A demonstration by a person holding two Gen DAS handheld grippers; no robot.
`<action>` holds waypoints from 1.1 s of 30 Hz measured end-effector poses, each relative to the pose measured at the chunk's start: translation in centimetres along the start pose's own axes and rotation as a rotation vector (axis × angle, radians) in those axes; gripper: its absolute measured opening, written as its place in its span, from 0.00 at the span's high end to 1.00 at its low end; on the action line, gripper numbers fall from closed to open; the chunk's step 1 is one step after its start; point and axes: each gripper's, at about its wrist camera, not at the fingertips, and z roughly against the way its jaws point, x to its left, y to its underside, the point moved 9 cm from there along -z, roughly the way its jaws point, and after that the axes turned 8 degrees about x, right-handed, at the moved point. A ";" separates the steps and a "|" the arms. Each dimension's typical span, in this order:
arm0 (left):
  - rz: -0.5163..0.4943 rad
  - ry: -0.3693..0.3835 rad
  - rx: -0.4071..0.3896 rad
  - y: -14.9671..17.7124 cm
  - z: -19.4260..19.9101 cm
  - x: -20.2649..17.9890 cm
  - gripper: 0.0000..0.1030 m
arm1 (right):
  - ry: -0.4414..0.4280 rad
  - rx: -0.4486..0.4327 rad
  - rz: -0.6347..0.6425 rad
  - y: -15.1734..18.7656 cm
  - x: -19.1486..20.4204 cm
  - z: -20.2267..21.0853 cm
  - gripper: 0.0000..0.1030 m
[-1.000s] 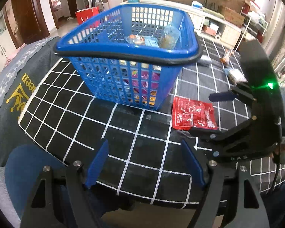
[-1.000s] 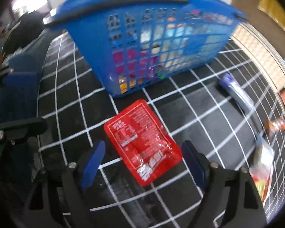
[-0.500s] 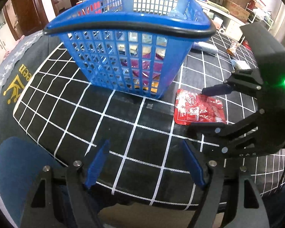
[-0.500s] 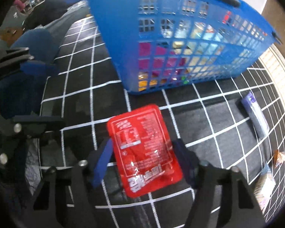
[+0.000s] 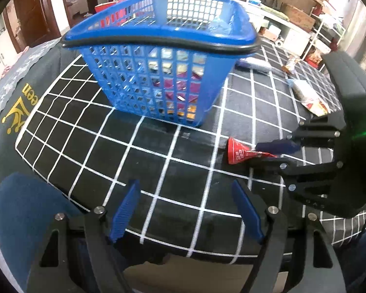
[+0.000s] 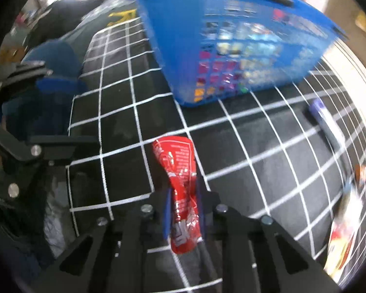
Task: Organize snacks
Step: 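Grasp the red packet with the right gripper and lift it, then move the left gripper toward the red-and-yellow bag while the right holds the red packet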
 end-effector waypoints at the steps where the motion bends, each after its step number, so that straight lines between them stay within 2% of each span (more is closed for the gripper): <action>1: -0.007 0.005 -0.002 0.0 0.2 -0.3 0.27 | 0.001 -0.006 -0.021 0.1 -0.2 0.1 0.84; 5: -0.035 0.042 -0.017 0.1 1.2 -1.6 0.27 | 0.022 -0.043 -0.135 1.8 -0.7 1.8 0.85; 10: -0.066 0.078 -0.034 -0.2 2.3 -3.5 0.27 | 0.054 -0.081 -0.202 3.3 -1.6 4.0 0.85; 15: -0.095 0.131 -0.031 -1.4 2.9 -5.9 0.27 | 0.088 -0.132 -0.285 5.4 -3.8 7.3 0.85; 19: -0.139 0.141 -0.045 -2.9 3.0 -8.4 0.27 | 0.131 -0.176 -0.352 7.0 -5.5 9.2 0.85; 26: -0.201 0.215 -0.019 -5.5 1.8 -14.3 0.27 | 0.232 -0.224 -0.502 10.7 -10.2 11.8 0.85; 29: -0.231 0.228 0.005 -6.3 0.7 -16.6 0.27 | 0.239 -0.258 -0.567 11.9 -12.3 12.6 0.85; 33: -0.251 0.247 0.027 -7.3 -0.6 -19.2 0.27 | 0.295 -0.280 -0.592 12.9 -14.6 13.5 0.85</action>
